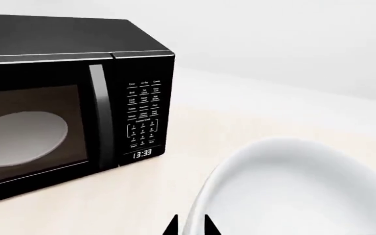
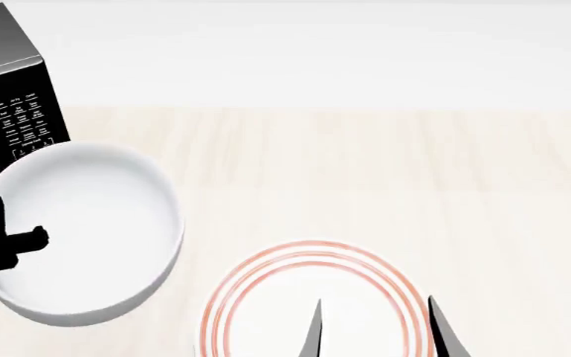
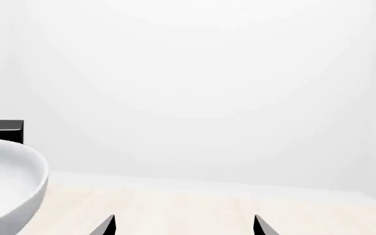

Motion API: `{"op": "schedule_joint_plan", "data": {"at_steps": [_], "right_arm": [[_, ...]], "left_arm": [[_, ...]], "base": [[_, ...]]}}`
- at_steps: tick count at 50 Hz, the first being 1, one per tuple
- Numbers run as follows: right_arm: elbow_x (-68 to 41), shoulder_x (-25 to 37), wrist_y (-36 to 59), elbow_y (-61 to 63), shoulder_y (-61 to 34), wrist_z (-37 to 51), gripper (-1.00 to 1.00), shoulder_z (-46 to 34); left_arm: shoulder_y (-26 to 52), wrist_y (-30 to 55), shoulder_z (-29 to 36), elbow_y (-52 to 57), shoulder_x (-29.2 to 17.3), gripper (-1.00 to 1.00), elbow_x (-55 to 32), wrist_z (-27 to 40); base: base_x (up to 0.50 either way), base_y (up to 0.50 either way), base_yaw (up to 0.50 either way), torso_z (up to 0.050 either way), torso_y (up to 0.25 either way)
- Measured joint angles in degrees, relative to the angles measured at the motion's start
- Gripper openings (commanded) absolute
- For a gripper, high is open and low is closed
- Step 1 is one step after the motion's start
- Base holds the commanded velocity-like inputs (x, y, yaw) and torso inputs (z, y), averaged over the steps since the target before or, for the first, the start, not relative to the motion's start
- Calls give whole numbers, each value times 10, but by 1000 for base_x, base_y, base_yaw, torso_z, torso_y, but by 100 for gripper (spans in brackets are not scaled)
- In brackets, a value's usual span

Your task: Pick up the white bowl and put it on the plate.

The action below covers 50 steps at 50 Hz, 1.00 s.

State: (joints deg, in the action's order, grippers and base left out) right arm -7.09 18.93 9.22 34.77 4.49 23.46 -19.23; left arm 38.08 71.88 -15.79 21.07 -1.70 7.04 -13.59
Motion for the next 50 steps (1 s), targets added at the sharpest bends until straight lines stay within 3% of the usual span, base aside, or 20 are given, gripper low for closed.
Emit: {"op": "schedule_joint_plan", "data": {"at_steps": [25, 50], "right_arm": [[-5, 3, -10, -13, 0, 2, 100, -6], [-13, 7, -20, -27, -2, 3, 100, -8]], "left_arm": [[58, -119, 145, -174, 1, -100, -295, 226], [113, -288, 308, -370, -1, -100, -450, 305]], "base": [[0, 0, 0, 0, 1], [0, 0, 0, 0, 0]]}}
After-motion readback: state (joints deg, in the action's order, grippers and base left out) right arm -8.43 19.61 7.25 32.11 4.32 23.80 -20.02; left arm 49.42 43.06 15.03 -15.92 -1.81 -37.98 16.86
